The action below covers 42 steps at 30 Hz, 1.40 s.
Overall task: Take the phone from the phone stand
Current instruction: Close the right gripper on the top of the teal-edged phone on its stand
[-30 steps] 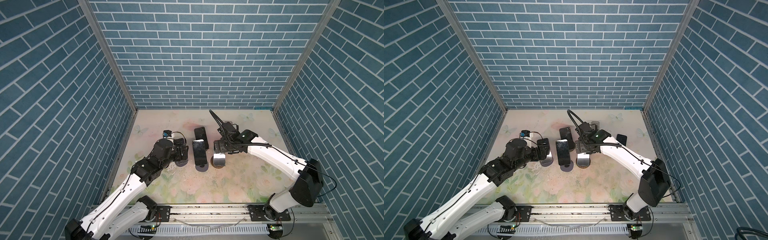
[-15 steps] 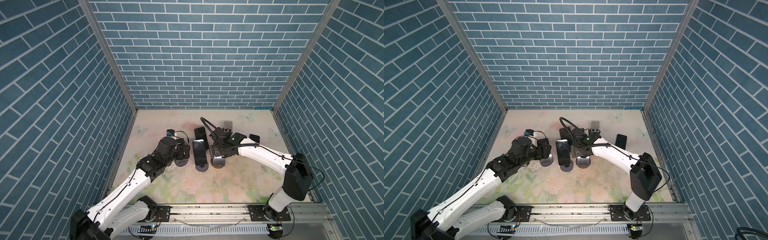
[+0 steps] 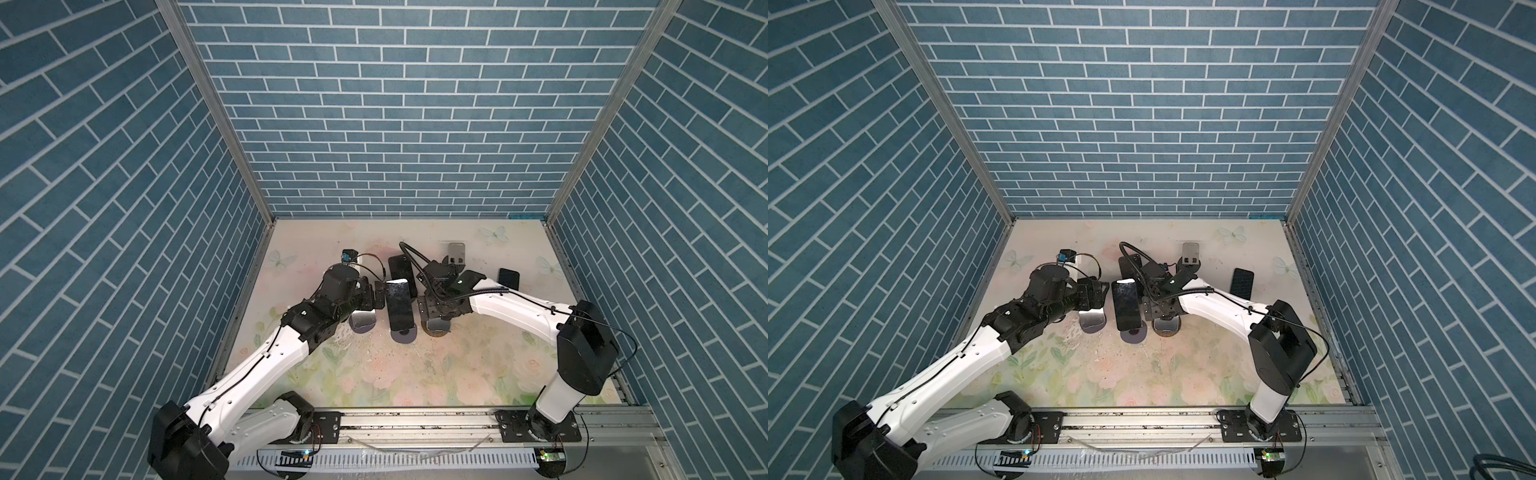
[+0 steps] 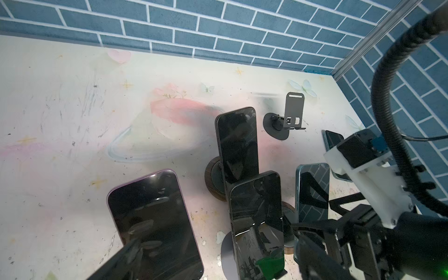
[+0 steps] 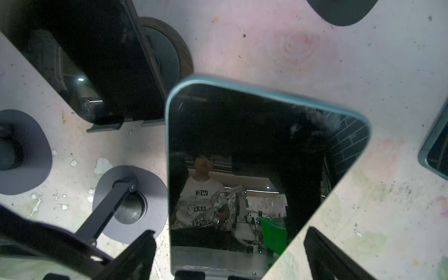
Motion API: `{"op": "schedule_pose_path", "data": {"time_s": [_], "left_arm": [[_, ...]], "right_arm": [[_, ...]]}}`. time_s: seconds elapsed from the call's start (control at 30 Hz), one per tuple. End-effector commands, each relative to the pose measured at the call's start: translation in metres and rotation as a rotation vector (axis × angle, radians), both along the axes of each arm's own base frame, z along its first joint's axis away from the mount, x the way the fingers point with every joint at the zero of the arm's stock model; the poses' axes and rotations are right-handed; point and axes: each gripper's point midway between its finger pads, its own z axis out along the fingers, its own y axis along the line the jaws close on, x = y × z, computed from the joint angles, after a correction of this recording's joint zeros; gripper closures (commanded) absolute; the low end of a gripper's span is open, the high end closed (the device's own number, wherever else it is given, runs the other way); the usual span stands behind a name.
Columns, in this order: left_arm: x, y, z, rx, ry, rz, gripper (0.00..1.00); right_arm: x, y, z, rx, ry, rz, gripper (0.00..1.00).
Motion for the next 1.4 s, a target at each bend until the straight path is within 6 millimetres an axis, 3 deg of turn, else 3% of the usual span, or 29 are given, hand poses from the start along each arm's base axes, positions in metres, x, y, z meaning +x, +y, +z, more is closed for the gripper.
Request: {"op": "schedule_pose_path", "data": {"time_s": [0.0, 0.53, 0.83, 1.0, 1.37], "left_arm": [[0.003, -0.004, 0.012, -0.007, -0.036, -0.015, 0.00], [0.004, -0.002, 0.010, 0.023, -0.042, -0.018, 0.00], [0.004, 0.003, 0.007, 0.065, -0.048, -0.010, 0.00], [0.004, 0.005, 0.006, 0.077, -0.051, -0.009, 0.00], [0.001, 0.007, -0.002, 0.098, -0.032, -0.015, 0.00]], "right_arm": [[-0.004, -0.004, -0.015, -0.010, 0.024, -0.046, 0.05], [0.007, 0.004, -0.027, -0.007, 0.018, -0.097, 0.14], [0.009, 0.005, -0.024, -0.008, 0.007, -0.102, 0.34], [0.013, 0.009, -0.012, 0.024, -0.018, -0.103, 0.39], [0.028, 0.017, 0.035, 0.106, -0.114, -0.085, 0.41]]}}
